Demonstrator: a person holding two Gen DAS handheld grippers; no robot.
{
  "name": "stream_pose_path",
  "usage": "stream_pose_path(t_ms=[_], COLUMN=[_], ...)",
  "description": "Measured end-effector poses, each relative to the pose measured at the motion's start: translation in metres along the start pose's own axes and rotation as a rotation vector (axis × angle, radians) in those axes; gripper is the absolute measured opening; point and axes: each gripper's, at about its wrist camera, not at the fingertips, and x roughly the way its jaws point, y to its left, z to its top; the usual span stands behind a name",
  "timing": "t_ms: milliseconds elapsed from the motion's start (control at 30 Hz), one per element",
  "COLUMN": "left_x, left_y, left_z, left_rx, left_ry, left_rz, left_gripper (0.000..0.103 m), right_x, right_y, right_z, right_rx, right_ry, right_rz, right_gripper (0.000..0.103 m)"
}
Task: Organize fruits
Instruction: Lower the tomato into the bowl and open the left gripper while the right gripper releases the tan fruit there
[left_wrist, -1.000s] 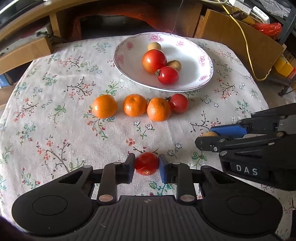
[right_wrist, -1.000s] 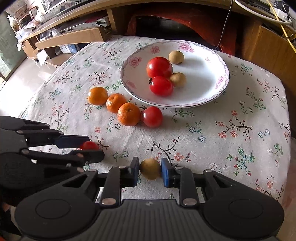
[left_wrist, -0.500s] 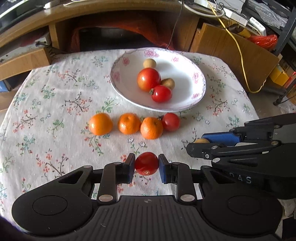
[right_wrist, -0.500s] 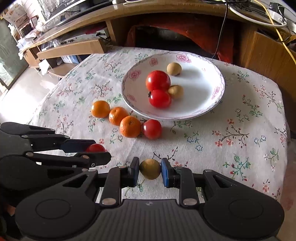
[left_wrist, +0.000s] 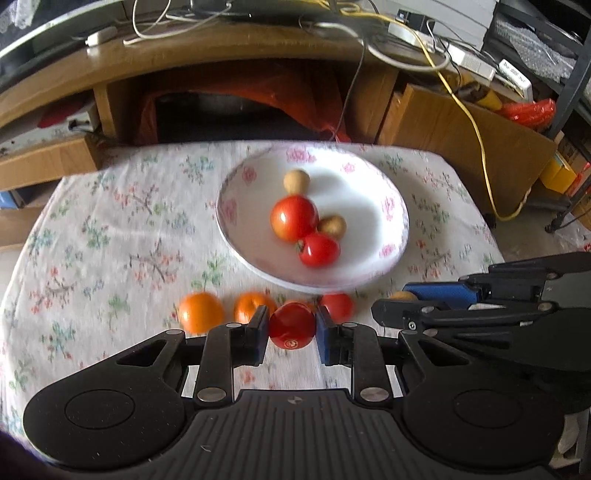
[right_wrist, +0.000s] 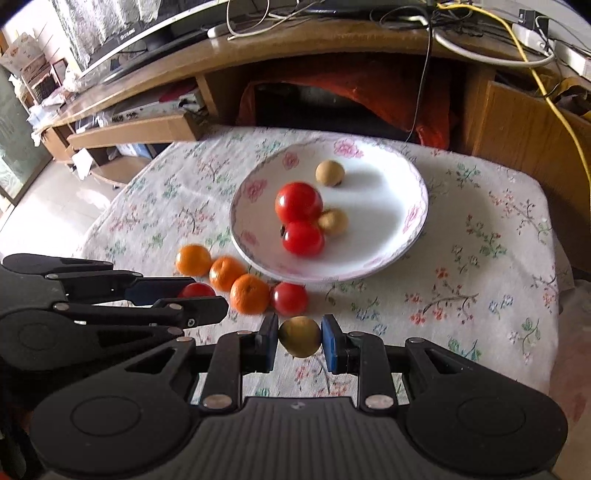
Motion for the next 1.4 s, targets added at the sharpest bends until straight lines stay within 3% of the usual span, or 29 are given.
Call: stream_pose_path(t_ms=[333,833,1400], left_x=[0.021,0.043,0.040], left_y=[0.001,0.004,0.004], left_z=[0.029,0.036,0.040], left_rx=[-0.001,-0.021,-0.031], left_ry=[-0.016,0.004,-0.018], left_rz=[0.020,0.039,0.043], left_gripper=[0.032,0.033,0.039], right_x=[0.009,0.039,0.040], right_y=[-0.011,-0.024,-0.029], right_z=[0.029,0.041,0.043], right_rx=[0.036,0.044,0.059], right_ry=[-0.041,-0.019,-0.043], right_rz=[-0.019,-0.060,-0.074], right_gripper=[0.027,0.027,0.028])
